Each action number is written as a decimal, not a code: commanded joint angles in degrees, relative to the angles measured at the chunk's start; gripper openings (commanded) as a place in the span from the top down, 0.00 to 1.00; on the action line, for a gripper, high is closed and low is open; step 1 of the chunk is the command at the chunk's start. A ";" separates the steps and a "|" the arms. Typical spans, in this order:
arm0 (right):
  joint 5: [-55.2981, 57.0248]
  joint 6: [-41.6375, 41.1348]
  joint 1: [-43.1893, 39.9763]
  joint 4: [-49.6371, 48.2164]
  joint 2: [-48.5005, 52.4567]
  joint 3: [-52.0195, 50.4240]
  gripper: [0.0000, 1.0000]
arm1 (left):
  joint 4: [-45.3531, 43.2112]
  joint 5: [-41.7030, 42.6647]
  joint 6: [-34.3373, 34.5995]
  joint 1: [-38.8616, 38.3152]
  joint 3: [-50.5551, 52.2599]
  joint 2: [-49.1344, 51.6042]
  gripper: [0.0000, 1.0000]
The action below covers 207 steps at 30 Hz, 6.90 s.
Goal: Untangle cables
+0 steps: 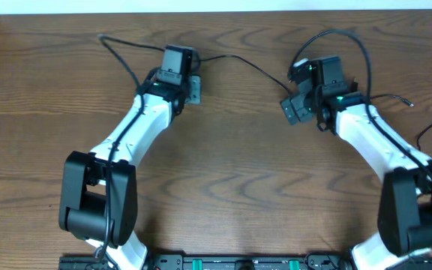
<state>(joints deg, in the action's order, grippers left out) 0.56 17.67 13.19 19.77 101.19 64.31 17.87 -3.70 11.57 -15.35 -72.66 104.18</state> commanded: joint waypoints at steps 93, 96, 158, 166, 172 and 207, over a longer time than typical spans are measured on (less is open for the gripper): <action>-1.77 -51.87 -44.04 38.58 -31.08 0.42 0.01 | 2.69 -2.97 6.86 0.81 -0.31 -0.35 0.50; 7.50 -55.89 -43.39 44.61 -32.17 -0.11 0.01 | 2.67 -2.97 6.86 0.81 -0.31 -0.35 0.50; 11.13 -33.07 -43.65 -43.32 -17.42 -14.51 0.98 | 2.69 -2.99 5.79 0.81 -0.31 -0.35 0.50; 6.99 -39.28 -49.09 -19.96 3.13 3.96 0.99 | 2.69 -2.99 5.81 0.81 -0.31 -0.35 0.50; 1.18 -39.56 -51.84 -14.01 9.75 8.00 0.34 | 2.69 -2.97 5.81 0.76 -0.31 -0.35 0.50; 13.22 -29.38 -46.10 15.39 -57.22 8.02 0.01 | 2.40 -7.26 -3.04 0.76 -0.31 -10.14 0.45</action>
<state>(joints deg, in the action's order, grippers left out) 12.45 -14.79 -33.39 34.81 49.15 72.25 21.10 -7.53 9.91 -14.52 -72.55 101.23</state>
